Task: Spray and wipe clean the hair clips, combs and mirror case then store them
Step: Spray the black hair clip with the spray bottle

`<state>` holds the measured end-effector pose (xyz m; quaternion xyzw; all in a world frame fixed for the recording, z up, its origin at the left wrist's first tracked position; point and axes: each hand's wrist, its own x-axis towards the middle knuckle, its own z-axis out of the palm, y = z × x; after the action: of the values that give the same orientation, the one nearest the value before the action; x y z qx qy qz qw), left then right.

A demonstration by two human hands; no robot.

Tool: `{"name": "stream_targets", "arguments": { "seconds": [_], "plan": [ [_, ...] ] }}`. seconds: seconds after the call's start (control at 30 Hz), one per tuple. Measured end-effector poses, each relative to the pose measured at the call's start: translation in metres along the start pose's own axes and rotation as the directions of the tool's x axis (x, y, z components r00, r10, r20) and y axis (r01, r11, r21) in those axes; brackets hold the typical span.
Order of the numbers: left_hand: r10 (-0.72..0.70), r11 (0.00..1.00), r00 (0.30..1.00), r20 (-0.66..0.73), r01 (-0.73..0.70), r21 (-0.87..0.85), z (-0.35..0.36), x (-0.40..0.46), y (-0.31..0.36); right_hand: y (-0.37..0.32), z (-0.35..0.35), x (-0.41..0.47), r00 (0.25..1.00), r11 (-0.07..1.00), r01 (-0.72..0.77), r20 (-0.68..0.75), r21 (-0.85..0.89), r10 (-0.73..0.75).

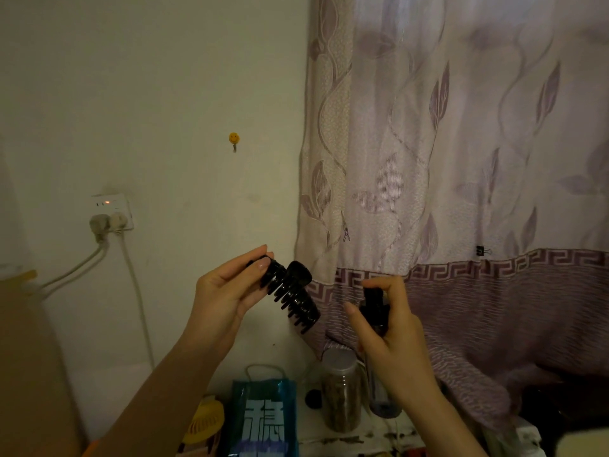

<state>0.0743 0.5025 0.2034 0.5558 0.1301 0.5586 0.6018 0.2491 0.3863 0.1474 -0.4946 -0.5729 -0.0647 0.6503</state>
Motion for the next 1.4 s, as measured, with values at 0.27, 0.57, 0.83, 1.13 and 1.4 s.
{"name": "stream_targets", "arguments": {
  "seconds": [0.27, 0.57, 0.83, 1.13, 1.4],
  "plan": [
    [-0.011, 1.0, 0.999, -0.03, 0.01, -0.026, -0.003, -0.009, -0.01, 0.003, 0.011, -0.009, 0.99, 0.961, -0.141, 0.033, 0.239, 0.137],
    [-0.014, 1.0, 0.99, -0.143, 0.01, -0.029, -0.003, -0.029, -0.027, 0.011, 0.029, -0.029, 0.965, 0.898, -0.263, 0.101, 0.352, 0.243],
    [-0.029, 1.0, 0.966, -0.256, 0.031, 0.002, -0.022, -0.053, -0.047, 0.024, 0.047, -0.048, 0.939, 0.882, -0.342, 0.16, 0.326, 0.305],
    [-0.035, 0.981, 0.932, -0.36, 0.101, 0.164, -0.072, -0.092, -0.067, 0.035, 0.075, -0.077, 0.878, 0.849, -0.451, 0.306, 0.277, 0.367],
    [-0.042, 0.934, 0.873, -0.486, 0.207, 0.291, -0.12, -0.149, -0.079, 0.044, 0.111, -0.123, 0.807, 0.843, -0.497, 0.467, 0.205, 0.362]
  ]
}}
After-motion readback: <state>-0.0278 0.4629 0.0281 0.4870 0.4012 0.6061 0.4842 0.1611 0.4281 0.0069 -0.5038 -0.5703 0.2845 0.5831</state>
